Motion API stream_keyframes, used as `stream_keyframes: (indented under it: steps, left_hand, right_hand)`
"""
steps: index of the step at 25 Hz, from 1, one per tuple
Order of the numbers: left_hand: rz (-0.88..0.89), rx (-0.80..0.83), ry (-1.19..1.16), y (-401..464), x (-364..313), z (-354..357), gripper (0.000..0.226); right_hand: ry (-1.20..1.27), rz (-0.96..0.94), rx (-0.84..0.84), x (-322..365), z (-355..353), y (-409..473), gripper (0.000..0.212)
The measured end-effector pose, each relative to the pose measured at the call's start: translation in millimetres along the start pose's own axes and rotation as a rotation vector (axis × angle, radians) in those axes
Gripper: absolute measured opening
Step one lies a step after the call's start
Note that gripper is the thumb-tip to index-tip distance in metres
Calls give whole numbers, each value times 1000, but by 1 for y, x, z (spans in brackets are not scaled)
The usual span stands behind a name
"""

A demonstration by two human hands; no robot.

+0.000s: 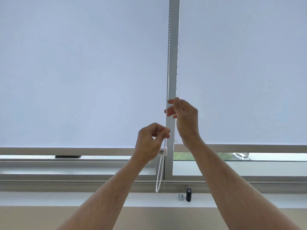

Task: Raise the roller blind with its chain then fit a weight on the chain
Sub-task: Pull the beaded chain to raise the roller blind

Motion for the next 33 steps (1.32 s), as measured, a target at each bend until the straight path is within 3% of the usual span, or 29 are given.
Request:
stream_keyframes:
  steps: [4,9,12,14,18,24,33]
  left_hand:
    - [-82,10,-43,-13,12,5,14]
    - [-70,115,-29,-22,13,12,11]
    - [-2,184,-38,-22,9,9,30]
    - [22,117,-106,-15,6,1,41]
    - [0,-87,-122,19,-7,-11,29]
    - [-22,-3,-111,65,-42,-3,16]
    - [-68,-64,-191,51,-20,7,18]
  right_hand:
    - [-42,-4,59,26,14,19,27]
    - [-35,24,6,16,19,8,35]
    - [-83,12,-9,4,16,-4,34]
    - [-98,11,-19,-3,13,-11,34]
    - [-143,6,-9,-15,11,-25,37]
    - [-146,3,21,-38,10,-51,38]
    - [28,62,90,-57,-8,-60,31]
Point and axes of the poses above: each hand's wrist, its own y-axis towards the middle knuckle, its own z-axis out of the palm, x = y × z, the point moved 4 cm from there along y, towards the middle knuckle, and after that the axes turned 5 degrees about z, right-handed, at the moved point
